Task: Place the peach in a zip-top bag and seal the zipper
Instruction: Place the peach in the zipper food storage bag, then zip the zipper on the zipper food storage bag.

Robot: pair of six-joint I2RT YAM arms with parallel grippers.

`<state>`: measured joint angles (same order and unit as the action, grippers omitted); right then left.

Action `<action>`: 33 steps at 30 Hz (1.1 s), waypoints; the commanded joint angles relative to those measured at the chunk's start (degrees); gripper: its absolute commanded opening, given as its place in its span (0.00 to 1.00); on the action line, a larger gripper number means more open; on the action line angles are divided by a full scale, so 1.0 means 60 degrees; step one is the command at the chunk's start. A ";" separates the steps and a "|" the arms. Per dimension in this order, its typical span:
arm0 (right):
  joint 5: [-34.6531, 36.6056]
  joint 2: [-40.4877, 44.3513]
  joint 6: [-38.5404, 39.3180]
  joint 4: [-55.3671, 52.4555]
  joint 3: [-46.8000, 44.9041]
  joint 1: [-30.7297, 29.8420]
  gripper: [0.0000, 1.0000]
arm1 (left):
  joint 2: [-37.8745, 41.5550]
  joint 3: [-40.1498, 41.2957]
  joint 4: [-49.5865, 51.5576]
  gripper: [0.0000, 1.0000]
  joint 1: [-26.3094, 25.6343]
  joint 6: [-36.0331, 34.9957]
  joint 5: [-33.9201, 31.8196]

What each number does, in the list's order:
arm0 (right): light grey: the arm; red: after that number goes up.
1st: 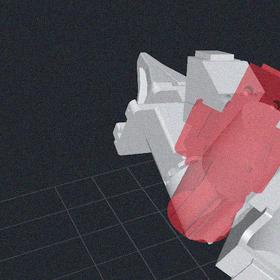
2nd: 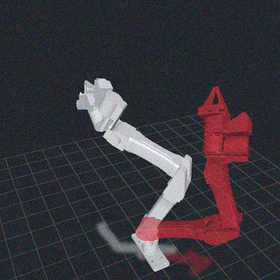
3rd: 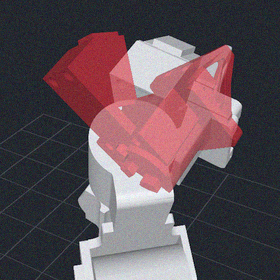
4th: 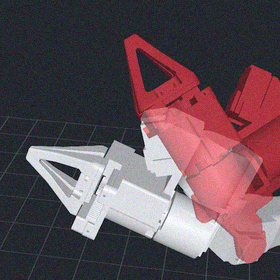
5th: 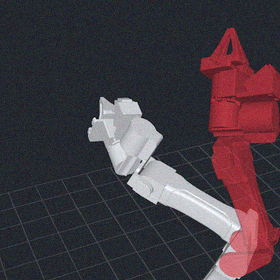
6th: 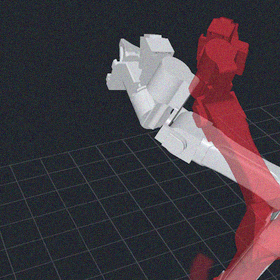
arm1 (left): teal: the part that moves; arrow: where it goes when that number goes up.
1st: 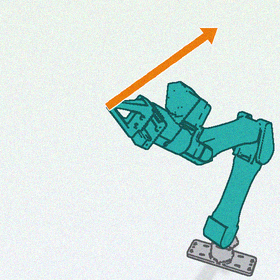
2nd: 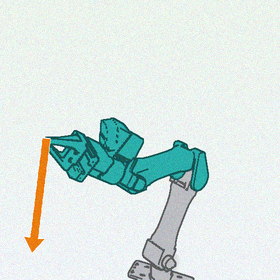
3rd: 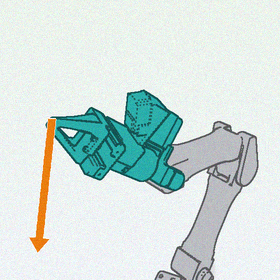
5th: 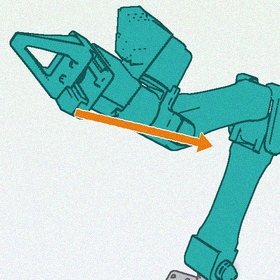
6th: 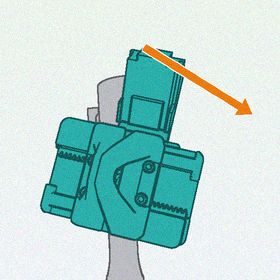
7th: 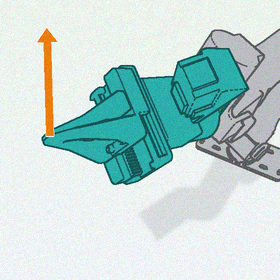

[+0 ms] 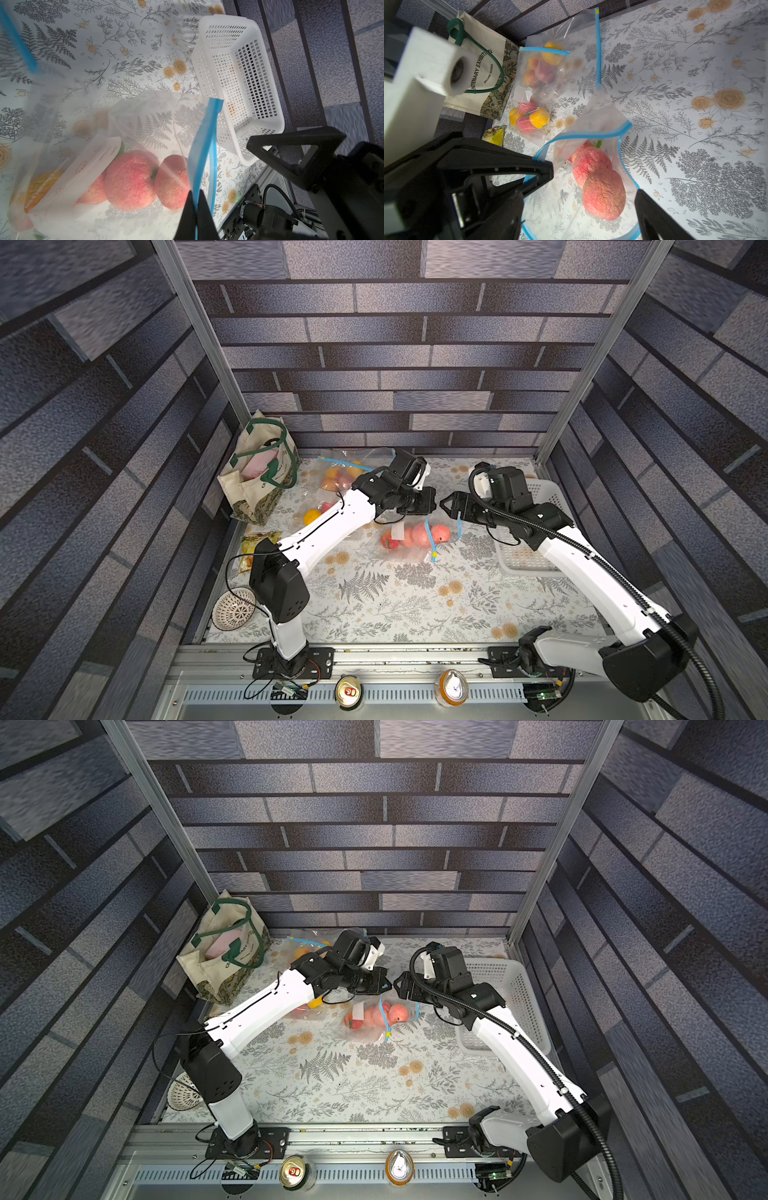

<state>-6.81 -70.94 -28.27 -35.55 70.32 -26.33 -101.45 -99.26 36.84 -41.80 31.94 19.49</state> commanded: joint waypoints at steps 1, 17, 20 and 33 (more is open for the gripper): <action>0.1073 0.0093 0.0401 -0.0857 -0.0349 0.0501 0.71 | 0.0577 0.0108 -0.0172 0.00 -0.0021 -0.0035 0.0208; -0.0410 -0.0921 -0.0091 0.1411 -0.1452 0.0389 0.23 | 0.0431 -0.0067 -0.0090 0.00 -0.0140 -0.0124 0.0290; -0.0410 -0.0929 -0.0607 0.1336 -0.1418 0.0389 0.00 | 0.0343 -0.0200 0.0059 0.00 -0.0195 -0.0174 0.0105; 0.0091 -0.0053 -0.2603 -0.1030 0.0046 0.0881 0.00 | -0.0253 -0.2678 0.1791 0.55 -0.0704 -0.1626 -0.2591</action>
<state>-8.01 -72.79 -40.10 -37.21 67.07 -22.26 -104.81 -110.54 43.77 -44.91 27.49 10.50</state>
